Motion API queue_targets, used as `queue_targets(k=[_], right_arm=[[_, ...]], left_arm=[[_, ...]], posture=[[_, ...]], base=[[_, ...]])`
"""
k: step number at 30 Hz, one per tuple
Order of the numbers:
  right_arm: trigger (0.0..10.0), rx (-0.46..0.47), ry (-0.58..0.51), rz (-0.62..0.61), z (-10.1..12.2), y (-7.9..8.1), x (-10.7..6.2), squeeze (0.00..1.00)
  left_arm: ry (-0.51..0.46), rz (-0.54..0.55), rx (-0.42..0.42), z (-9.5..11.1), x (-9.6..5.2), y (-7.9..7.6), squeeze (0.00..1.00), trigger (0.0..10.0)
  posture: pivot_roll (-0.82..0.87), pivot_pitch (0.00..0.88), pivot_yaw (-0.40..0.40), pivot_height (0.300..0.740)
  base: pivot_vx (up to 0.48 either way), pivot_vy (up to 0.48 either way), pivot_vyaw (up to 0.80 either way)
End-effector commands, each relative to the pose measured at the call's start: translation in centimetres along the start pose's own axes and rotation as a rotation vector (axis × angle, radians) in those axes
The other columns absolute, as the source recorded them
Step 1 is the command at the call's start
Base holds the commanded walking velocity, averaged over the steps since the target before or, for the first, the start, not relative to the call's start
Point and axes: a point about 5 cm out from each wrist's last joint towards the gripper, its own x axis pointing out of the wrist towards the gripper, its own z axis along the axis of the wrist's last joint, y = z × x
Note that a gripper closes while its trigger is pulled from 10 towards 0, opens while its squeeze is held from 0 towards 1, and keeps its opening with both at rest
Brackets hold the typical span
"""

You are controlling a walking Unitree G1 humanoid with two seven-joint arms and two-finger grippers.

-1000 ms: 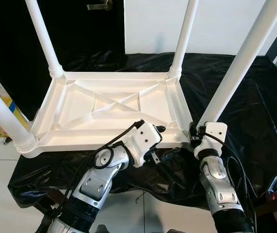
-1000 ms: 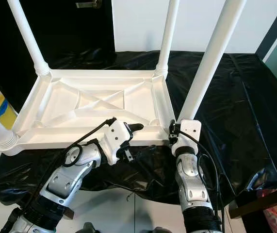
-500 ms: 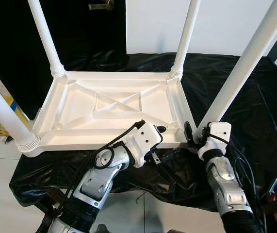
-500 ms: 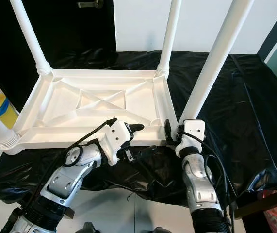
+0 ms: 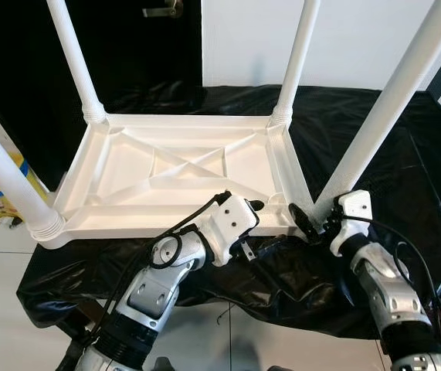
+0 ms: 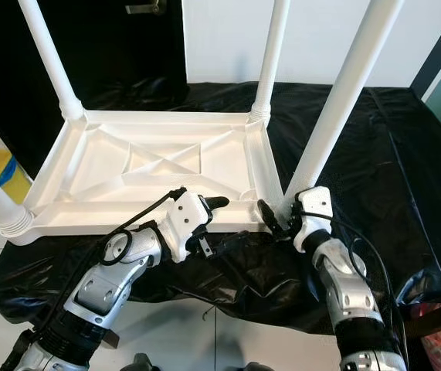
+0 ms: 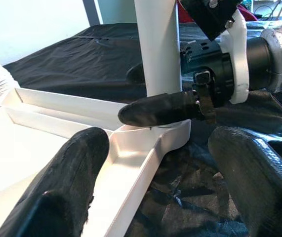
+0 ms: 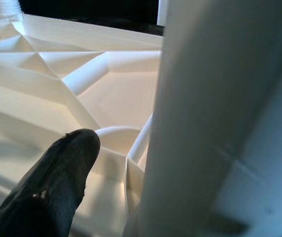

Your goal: Building children table

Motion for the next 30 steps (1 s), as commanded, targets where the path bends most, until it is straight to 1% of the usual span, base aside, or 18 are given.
queue_targets(k=[1, 4, 7, 8, 9, 10, 11, 21, 22, 25, 30], right_arm=[[10.0, -0.009, 0.017, 0.020, -0.2, -0.1, 0.1, 0.00], [10.0, -0.035, 0.024, 0.067, 0.1, -0.1, 1.5, 0.00], [10.0, -0.040, 0.026, 0.090, 0.1, -0.1, 1.9, 0.00], [6.5, -0.045, 0.028, 0.100, 0.0, 0.0, 1.9, 0.00], [3.6, -0.047, 0.032, 0.107, -0.2, 0.1, 1.8, 0.00], [3.6, -0.047, 0.032, 0.107, -0.2, 0.1, 1.8, 0.00], [0.0, -0.048, 0.033, 0.115, -0.3, 0.1, 1.8, 0.00], [0.0, -0.038, 0.065, 0.125, -1.4, 0.3, 1.0, 0.00], [10.0, -0.039, 0.074, 0.116, -1.6, 0.3, 0.8, 0.00], [10.0, -0.040, 0.089, 0.095, -2.2, 0.5, 0.4, 0.00], [10.0, -0.034, 0.098, 0.054, -2.4, 0.5, 0.3, 0.00]], left_arm=[[0.006, 0.016, 0.006, -0.1, 0.1, 0.1, 0.00, 10.0], [0.005, 0.017, 0.003, 0.0, 0.2, 0.0, 0.00, 10.0], [0.004, 0.016, 0.000, 0.0, 0.2, -0.1, 0.00, 10.0], [0.004, 0.017, -0.001, 0.0, 0.2, -0.1, 0.00, 10.0], [0.005, 0.018, -0.002, 0.0, 0.2, -0.1, 0.00, 10.0], [0.005, 0.018, -0.002, 0.0, 0.2, -0.1, 0.00, 10.0], [0.005, 0.019, -0.003, 0.0, 0.1, -0.1, 0.00, 10.0], [0.012, 0.020, -0.001, -0.1, 0.0, -0.2, 0.00, 10.0], [0.012, 0.020, -0.001, -0.1, 0.0, -0.2, 0.00, 10.0], [0.010, 0.019, -0.001, -0.1, 0.1, -0.2, 0.00, 10.0], [0.010, 0.016, -0.001, -0.1, 0.1, -0.3, 0.00, 10.0]], posture=[[0.03, 0.011, -0.050, 0.740], [0.03, 0.021, -0.047, 0.740], [0.03, 0.021, -0.047, 0.740], [0.04, 0.030, -0.050, 0.740], [0.04, 0.030, -0.050, 0.740], [0.04, 0.030, -0.050, 0.740], [0.04, 0.035, -0.051, 0.740], [0.04, 0.043, -0.051, 0.740], [0.03, 0.045, -0.051, 0.740], [0.03, 0.046, -0.050, 0.740], [0.03, 0.046, -0.051, 0.740]], base=[[0.000, 0.000, 0.00], [0.000, 0.000, 0.00], [0.000, 0.000, 0.00], [0.000, 0.000, 0.00], [0.000, 0.000, 0.00], [0.000, 0.000, 0.00], [0.000, 0.000, 0.00], [0.000, 0.000, 0.00], [0.000, 0.000, 0.00], [0.000, 0.000, 0.00], [0.000, 0.000, 0.00]])
